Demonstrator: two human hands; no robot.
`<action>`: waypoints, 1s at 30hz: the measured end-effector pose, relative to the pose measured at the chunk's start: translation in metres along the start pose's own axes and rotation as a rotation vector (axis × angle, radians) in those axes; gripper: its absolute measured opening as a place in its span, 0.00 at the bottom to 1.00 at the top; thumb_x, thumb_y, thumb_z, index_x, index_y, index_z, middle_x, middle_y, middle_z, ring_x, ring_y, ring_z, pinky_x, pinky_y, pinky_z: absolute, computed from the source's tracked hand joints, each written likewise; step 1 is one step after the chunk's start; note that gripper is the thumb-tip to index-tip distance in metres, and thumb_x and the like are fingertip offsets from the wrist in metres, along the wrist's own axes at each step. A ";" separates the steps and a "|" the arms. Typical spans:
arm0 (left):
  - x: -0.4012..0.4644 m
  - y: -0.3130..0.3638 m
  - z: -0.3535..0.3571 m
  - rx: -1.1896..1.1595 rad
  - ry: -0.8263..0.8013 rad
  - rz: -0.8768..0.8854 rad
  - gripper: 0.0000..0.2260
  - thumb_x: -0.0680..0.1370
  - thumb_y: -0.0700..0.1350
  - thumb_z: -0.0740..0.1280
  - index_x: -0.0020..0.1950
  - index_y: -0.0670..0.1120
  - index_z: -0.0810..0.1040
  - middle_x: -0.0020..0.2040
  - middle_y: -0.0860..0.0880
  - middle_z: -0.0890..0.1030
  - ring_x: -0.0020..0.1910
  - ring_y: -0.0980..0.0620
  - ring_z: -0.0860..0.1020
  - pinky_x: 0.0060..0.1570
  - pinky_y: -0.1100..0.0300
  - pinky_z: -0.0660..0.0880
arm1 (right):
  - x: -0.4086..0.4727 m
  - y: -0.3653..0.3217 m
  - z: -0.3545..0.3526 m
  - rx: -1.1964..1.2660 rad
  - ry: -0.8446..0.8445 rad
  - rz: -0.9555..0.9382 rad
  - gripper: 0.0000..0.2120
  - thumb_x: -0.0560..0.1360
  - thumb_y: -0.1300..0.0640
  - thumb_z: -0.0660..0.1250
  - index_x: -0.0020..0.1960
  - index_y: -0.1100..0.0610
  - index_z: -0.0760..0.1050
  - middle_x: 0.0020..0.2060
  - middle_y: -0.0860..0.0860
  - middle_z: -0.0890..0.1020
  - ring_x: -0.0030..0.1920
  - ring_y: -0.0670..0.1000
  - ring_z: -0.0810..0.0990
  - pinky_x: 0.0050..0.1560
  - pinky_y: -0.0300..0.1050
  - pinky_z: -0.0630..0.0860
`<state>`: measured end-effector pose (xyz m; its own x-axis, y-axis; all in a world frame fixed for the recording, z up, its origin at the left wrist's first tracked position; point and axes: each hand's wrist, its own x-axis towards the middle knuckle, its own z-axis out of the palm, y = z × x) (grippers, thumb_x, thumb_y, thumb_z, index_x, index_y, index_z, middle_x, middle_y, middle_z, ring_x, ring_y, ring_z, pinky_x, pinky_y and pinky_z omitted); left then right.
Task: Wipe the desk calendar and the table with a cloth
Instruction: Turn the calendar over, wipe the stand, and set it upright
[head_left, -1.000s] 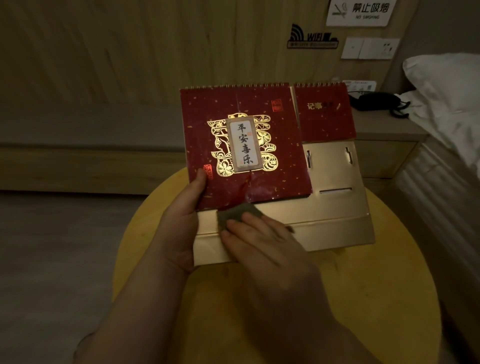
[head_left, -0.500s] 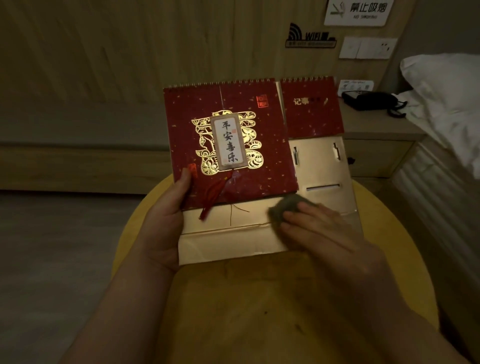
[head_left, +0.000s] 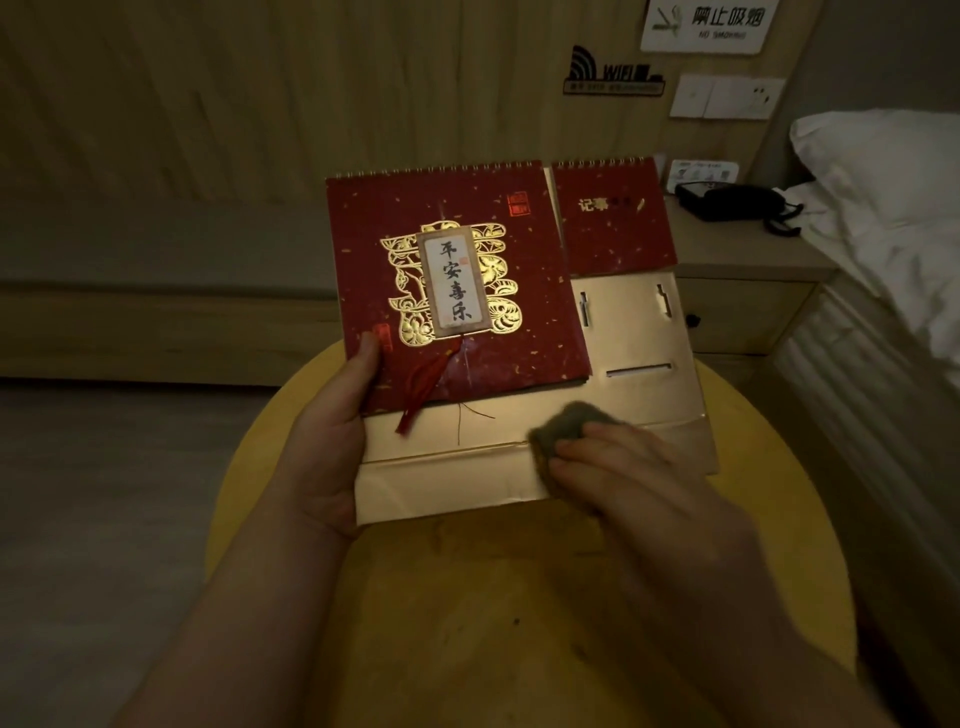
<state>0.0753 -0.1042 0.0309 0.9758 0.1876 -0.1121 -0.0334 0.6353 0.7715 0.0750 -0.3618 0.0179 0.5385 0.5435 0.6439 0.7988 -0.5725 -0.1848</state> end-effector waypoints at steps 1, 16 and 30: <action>0.000 -0.001 0.001 0.006 -0.005 -0.001 0.19 0.77 0.58 0.68 0.59 0.48 0.89 0.57 0.41 0.88 0.52 0.41 0.88 0.45 0.46 0.85 | 0.004 -0.011 0.008 0.019 0.002 -0.021 0.16 0.80 0.63 0.64 0.63 0.57 0.84 0.63 0.52 0.84 0.68 0.52 0.80 0.73 0.53 0.73; -0.003 0.006 -0.001 0.029 -0.020 -0.033 0.23 0.78 0.57 0.65 0.64 0.43 0.85 0.59 0.40 0.87 0.55 0.42 0.87 0.55 0.46 0.84 | 0.013 -0.050 0.041 0.100 -0.050 -0.211 0.14 0.85 0.61 0.64 0.68 0.59 0.81 0.68 0.55 0.82 0.73 0.52 0.76 0.79 0.50 0.65; 0.000 0.004 -0.007 0.046 0.026 0.043 0.17 0.78 0.57 0.67 0.55 0.50 0.90 0.56 0.45 0.89 0.51 0.44 0.88 0.44 0.49 0.85 | -0.033 0.076 -0.018 -0.081 -0.013 -0.049 0.20 0.80 0.67 0.67 0.70 0.57 0.77 0.73 0.55 0.76 0.77 0.53 0.71 0.77 0.62 0.68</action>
<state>0.0734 -0.0961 0.0299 0.9679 0.2332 -0.0941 -0.0643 0.5913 0.8039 0.1132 -0.4346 -0.0039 0.5031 0.5796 0.6410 0.8003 -0.5924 -0.0926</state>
